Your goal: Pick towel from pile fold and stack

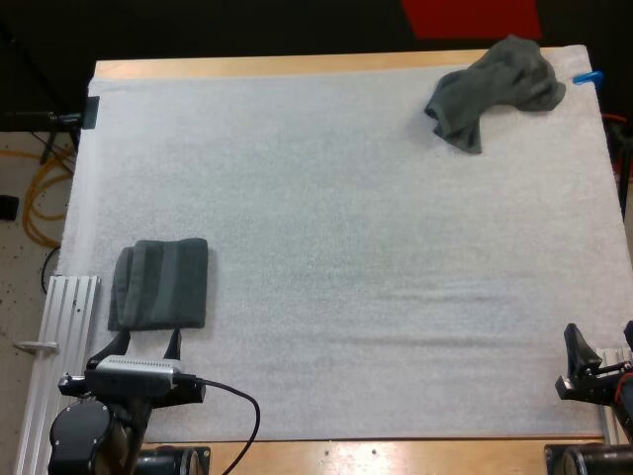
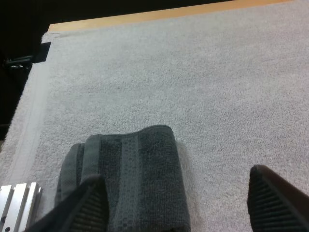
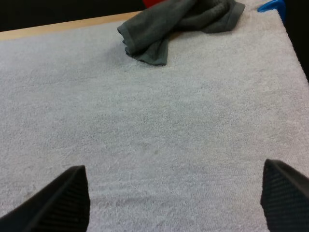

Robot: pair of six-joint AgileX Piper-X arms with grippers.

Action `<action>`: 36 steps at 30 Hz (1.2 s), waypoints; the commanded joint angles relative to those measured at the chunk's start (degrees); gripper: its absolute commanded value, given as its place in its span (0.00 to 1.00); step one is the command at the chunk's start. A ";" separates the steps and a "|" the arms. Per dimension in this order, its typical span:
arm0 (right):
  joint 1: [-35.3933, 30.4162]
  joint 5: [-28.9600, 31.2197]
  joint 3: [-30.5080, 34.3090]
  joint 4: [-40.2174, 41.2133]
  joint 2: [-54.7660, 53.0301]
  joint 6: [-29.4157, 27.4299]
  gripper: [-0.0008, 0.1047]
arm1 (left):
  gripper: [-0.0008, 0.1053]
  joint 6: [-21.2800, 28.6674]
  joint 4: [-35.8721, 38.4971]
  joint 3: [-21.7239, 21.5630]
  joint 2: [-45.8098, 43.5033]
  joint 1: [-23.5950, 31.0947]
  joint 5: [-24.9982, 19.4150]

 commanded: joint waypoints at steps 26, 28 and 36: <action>-0.20 -0.55 -9.73 -0.79 8.61 -2.96 0.68 | 0.57 -0.25 -0.50 -11.45 4.05 -0.04 11.12; -0.20 -2.46 -12.61 -0.78 11.94 -4.35 0.68 | 0.57 -0.25 -0.50 -14.47 8.16 -0.04 15.95; -0.20 -17.44 -21.32 1.34 24.99 -5.37 0.68 | 0.57 -0.25 -0.50 -22.12 19.95 -0.04 33.09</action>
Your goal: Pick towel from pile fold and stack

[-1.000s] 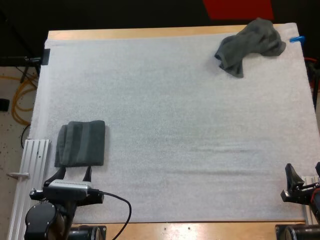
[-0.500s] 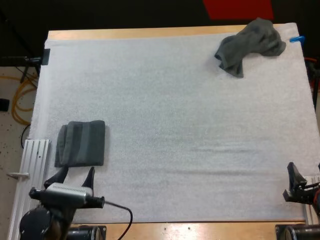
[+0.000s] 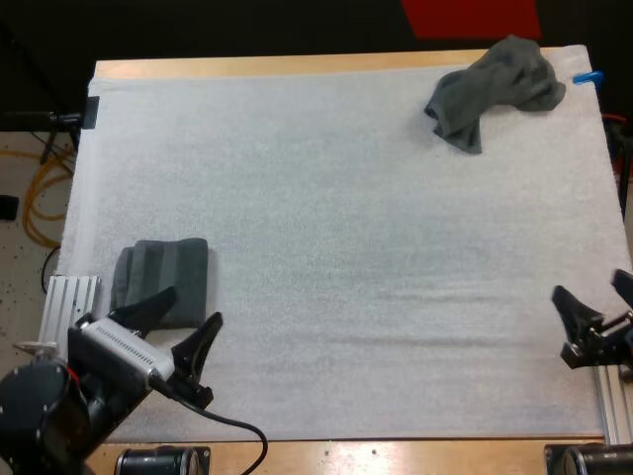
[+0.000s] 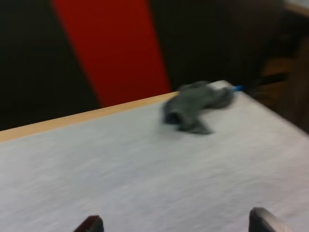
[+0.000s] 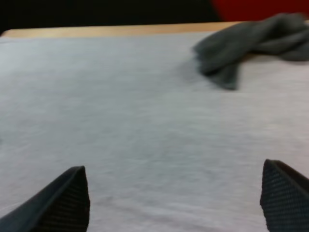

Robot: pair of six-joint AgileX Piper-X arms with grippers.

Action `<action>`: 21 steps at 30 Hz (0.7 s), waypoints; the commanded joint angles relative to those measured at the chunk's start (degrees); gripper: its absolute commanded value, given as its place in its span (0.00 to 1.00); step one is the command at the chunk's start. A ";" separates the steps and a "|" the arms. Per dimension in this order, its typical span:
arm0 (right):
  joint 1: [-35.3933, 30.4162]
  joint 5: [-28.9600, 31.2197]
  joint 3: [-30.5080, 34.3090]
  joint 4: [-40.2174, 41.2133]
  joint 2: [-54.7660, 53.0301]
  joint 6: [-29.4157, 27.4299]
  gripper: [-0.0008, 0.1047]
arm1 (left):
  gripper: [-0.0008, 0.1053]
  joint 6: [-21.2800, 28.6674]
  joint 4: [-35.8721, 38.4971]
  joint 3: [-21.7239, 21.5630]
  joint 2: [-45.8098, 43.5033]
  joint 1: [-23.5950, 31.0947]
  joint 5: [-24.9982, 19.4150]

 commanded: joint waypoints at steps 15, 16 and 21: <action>5.43 1.21 -11.22 -16.60 31.65 5.01 0.68 | 0.57 -0.21 -0.57 -1.97 3.99 -0.04 5.86; 6.65 4.63 -12.64 -17.73 35.14 6.54 0.68 | 0.57 -0.21 -0.57 -1.97 3.99 -0.04 5.86; 9.02 13.66 -19.18 -21.79 48.52 14.94 0.68 | 0.57 -0.21 -0.55 -1.97 3.99 -0.04 5.86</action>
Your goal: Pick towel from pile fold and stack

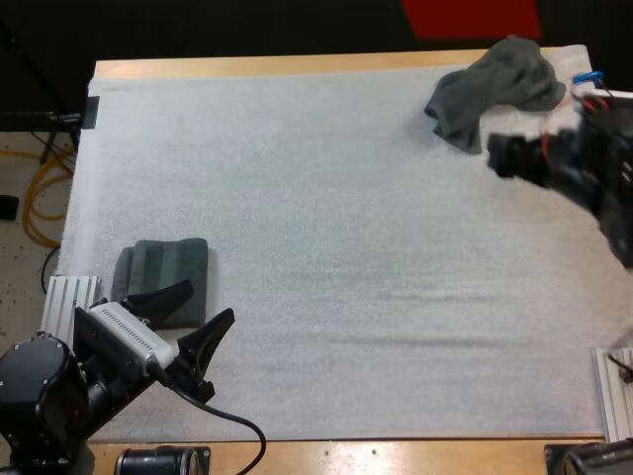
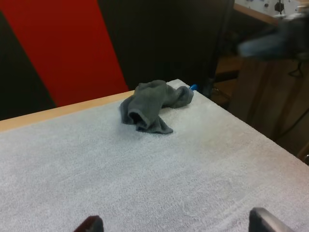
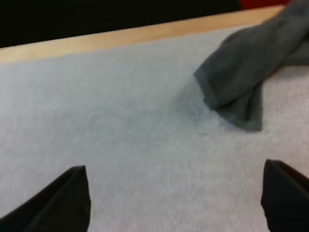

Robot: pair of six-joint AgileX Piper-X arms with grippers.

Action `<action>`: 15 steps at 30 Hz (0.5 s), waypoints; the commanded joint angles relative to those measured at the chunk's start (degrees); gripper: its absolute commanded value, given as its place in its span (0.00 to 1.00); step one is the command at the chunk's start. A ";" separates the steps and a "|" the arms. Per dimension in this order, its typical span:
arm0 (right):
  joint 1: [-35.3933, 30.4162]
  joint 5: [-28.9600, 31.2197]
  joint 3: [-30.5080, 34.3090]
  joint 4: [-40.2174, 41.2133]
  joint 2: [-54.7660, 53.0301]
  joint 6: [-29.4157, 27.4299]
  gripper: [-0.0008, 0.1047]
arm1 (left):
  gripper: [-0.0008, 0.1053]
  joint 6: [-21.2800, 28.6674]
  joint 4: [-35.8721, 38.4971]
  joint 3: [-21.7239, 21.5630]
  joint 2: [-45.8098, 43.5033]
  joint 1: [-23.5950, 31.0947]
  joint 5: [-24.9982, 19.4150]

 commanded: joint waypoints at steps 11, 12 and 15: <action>0.07 7.48 -16.19 -2.67 27.14 12.46 0.68 | 0.57 -0.54 1.39 -0.42 -0.03 -0.04 0.52; -0.02 7.95 -17.83 -3.11 29.89 13.28 0.68 | 0.57 -0.55 2.18 -0.42 -0.03 -0.04 0.52; -0.03 8.83 -22.08 -3.57 36.05 15.89 0.68 | 0.57 -0.55 4.29 -0.42 -0.03 -0.04 0.52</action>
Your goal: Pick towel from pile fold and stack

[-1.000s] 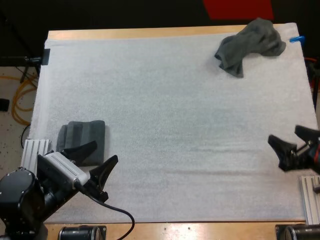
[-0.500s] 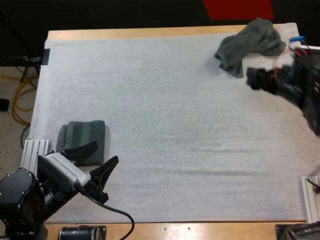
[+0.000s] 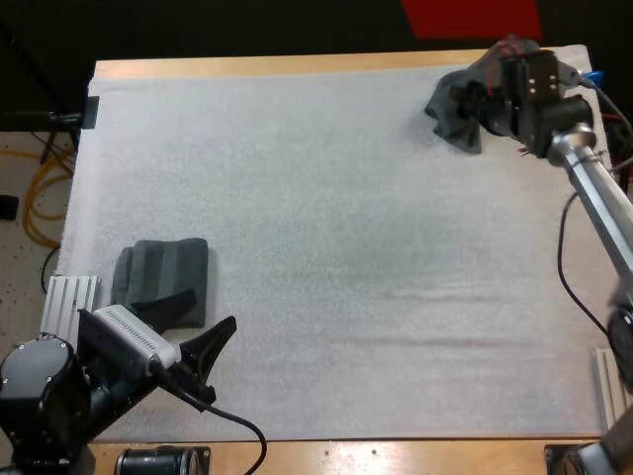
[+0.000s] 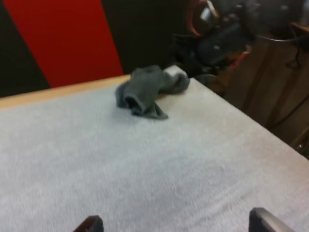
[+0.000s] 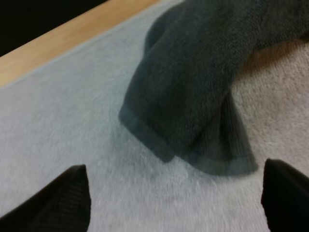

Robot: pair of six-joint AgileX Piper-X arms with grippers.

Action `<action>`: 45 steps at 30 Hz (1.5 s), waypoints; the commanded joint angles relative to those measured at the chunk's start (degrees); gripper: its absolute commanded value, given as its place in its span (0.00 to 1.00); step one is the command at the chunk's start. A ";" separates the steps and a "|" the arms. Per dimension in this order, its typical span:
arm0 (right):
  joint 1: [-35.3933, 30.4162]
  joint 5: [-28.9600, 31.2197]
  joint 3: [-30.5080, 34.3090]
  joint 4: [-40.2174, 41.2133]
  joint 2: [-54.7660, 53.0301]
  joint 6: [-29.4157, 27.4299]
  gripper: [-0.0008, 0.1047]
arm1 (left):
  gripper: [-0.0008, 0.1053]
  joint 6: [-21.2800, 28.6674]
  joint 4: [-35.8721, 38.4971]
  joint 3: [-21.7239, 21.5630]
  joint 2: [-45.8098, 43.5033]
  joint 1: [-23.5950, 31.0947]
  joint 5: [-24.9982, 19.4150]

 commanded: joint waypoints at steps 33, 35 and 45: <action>-1.95 -5.48 -15.45 -7.12 15.25 2.30 0.01 | 0.57 -1.69 3.89 -0.42 -0.03 -0.04 4.25; -1.67 -5.73 -15.45 -6.45 13.01 -2.15 0.01 | 0.57 -1.69 3.79 -0.42 -0.03 -0.04 4.10; 1.91 -4.78 -15.45 4.46 -4.28 -23.16 0.01 | 0.57 -1.26 3.80 -0.42 -0.03 -0.04 0.32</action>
